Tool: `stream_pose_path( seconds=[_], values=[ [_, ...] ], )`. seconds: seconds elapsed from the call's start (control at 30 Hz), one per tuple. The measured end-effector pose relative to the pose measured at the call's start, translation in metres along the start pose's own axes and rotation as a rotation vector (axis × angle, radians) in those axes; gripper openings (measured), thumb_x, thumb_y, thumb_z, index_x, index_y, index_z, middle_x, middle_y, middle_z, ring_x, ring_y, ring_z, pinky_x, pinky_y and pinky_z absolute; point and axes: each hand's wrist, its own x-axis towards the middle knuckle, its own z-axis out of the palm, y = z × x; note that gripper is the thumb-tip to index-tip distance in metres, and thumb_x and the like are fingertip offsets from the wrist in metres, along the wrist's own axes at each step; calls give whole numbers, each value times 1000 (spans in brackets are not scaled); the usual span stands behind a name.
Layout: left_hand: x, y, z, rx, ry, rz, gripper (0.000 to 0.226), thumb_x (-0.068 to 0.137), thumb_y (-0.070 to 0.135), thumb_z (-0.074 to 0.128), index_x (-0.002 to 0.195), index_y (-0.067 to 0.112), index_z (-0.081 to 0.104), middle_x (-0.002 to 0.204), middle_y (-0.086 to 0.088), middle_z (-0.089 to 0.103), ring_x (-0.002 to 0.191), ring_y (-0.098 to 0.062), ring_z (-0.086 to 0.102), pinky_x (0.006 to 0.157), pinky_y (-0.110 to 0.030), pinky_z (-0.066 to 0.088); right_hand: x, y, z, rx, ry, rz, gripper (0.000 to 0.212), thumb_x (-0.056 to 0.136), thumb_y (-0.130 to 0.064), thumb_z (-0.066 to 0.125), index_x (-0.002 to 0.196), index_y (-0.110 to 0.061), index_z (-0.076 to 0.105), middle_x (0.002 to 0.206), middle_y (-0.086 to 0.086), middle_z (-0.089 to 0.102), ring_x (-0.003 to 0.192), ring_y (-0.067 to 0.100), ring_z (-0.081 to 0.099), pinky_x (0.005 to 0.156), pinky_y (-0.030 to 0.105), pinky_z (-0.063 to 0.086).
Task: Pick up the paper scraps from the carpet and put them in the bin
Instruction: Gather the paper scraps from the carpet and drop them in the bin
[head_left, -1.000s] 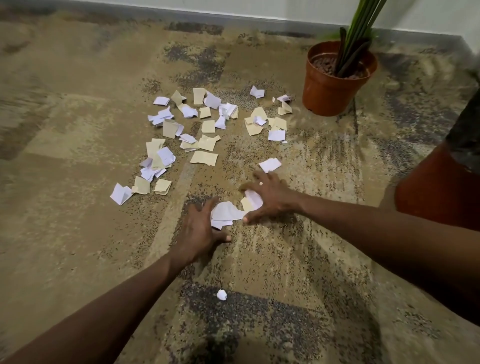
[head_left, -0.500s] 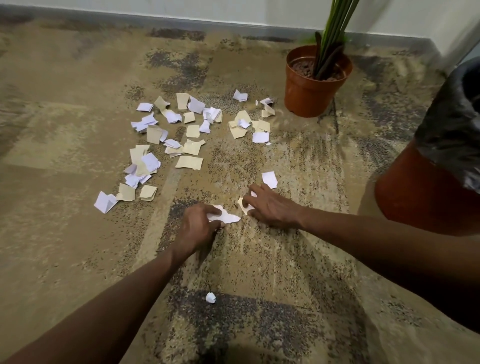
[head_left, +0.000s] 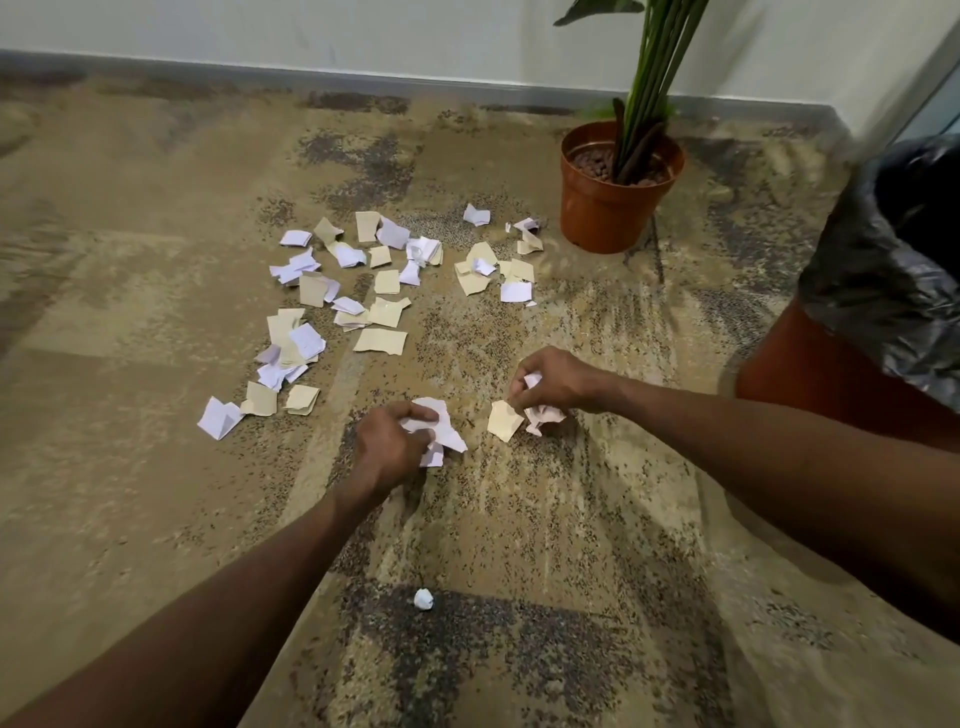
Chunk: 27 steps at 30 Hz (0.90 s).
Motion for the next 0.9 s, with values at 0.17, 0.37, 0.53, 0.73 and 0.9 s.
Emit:
stream_pose_path(
  seconds=[0.17, 0.37, 0.53, 0.73, 0.9],
  values=[
    [-1, 22, -1, -33, -25, 18, 20, 85, 4, 65, 99, 13, 76, 114, -7, 69, 103, -26, 64, 84, -30, 51, -9, -13, -23, 69, -13, 41, 8, 84, 4, 69, 85, -5, 68, 74, 5, 68, 51, 6, 62, 44, 19, 47],
    [12, 46, 24, 138, -36, 106, 29, 85, -14, 57, 104, 1, 73, 119, -15, 66, 101, -28, 65, 70, -10, 53, -21, -9, -38, -40, 76, 89, 6, 81, 1, 70, 85, -4, 71, 72, 6, 67, 55, 15, 60, 52, 22, 47],
    [18, 40, 63, 466, -149, 460, 37, 94, 22, 61, 126, 5, 56, 130, -17, 54, 111, -28, 53, 94, -33, 48, -24, 13, -48, -91, 178, 155, 14, 77, -1, 77, 90, -6, 73, 98, 11, 69, 64, 13, 60, 53, 19, 44],
    [32, 22, 89, 503, -163, 524, 64, 79, 48, 72, 132, 15, 56, 130, -12, 53, 113, -27, 51, 93, -32, 46, -20, 28, -47, -45, 203, 189, 12, 79, -5, 79, 87, -9, 70, 101, 12, 69, 56, 16, 62, 50, 19, 44],
    [66, 35, 84, 431, -168, 543, 15, 83, 22, 74, 96, 13, 77, 94, -8, 71, 62, -1, 49, 47, -5, 37, -18, 29, -43, -40, 190, 175, 12, 81, -7, 77, 87, -14, 70, 98, 5, 67, 51, 5, 52, 42, 14, 36]
  ],
)
